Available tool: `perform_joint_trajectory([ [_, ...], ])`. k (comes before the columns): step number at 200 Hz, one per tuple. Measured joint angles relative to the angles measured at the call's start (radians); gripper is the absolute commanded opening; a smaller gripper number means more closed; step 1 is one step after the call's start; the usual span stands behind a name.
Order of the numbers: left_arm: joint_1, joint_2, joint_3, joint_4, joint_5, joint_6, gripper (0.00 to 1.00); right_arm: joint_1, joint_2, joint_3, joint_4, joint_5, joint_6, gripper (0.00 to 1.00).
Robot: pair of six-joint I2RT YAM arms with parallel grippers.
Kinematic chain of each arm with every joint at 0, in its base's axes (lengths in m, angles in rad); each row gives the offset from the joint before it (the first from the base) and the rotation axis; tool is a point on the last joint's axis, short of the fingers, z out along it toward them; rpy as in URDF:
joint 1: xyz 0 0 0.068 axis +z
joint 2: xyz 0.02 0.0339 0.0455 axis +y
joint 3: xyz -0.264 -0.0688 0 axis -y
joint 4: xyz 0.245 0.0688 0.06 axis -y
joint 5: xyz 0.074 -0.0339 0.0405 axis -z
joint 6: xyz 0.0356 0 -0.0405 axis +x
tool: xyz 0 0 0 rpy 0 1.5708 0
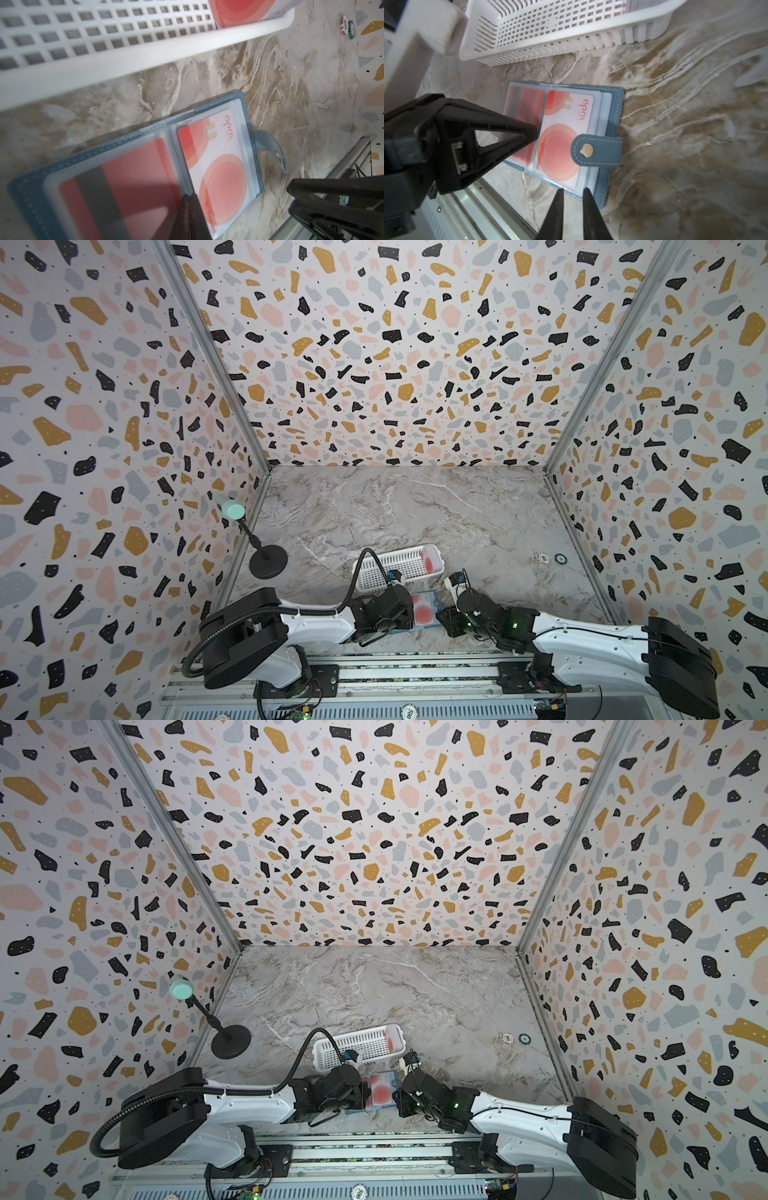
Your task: Put the credit cards into the card holder
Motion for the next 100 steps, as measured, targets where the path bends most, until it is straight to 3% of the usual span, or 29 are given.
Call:
perform_joint_trajectory([
  [100,-0.003,0.043,0.048,-0.031,-0.001,0.005,0.09,-0.018,0.061,-0.019,0.082,-0.033,0.008,0.19],
])
